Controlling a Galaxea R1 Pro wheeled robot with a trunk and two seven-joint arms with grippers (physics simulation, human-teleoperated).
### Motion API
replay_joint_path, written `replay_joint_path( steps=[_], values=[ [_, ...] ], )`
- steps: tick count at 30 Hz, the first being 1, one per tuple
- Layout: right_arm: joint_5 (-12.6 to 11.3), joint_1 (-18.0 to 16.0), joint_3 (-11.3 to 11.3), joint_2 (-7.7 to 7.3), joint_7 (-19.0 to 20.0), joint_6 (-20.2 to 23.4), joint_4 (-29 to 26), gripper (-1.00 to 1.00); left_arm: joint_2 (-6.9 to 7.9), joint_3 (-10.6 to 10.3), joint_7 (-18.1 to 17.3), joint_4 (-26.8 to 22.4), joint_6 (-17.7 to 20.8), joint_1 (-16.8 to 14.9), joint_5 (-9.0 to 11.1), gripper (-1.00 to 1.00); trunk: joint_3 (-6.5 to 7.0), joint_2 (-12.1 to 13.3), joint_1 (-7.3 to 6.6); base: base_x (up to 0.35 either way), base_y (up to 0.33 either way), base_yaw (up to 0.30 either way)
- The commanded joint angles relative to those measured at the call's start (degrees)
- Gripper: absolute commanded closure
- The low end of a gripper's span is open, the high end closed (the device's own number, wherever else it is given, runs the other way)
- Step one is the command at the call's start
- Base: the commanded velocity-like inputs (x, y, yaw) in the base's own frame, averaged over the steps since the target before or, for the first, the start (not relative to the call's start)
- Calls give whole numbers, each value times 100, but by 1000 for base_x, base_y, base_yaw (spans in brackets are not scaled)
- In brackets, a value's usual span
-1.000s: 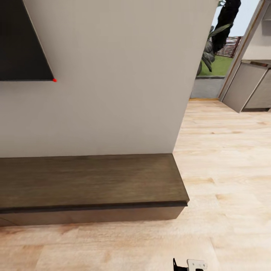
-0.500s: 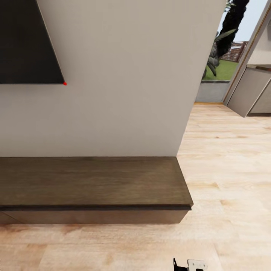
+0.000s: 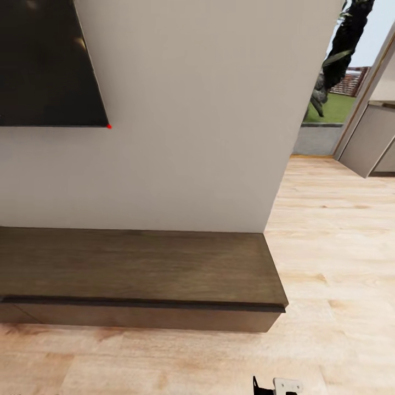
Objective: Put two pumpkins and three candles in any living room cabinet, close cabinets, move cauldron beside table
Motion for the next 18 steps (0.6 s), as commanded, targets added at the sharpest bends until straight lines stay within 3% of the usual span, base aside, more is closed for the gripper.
replay_joint_path(
  steps=[1, 18],
  values=[
    [0, 0, 1, -4, 0, 5, 2, -100, 0, 2, 0, 0, 0, 0, 0, -100, 4, 0, 0, 0, 0, 61],
    [-9, 106, 18, -27, 10, 79, 289, -100, -4, 2, 0, 0, 1, 0, 0, -100, 11, 0, 0, 0, 0, 6]
  ],
)
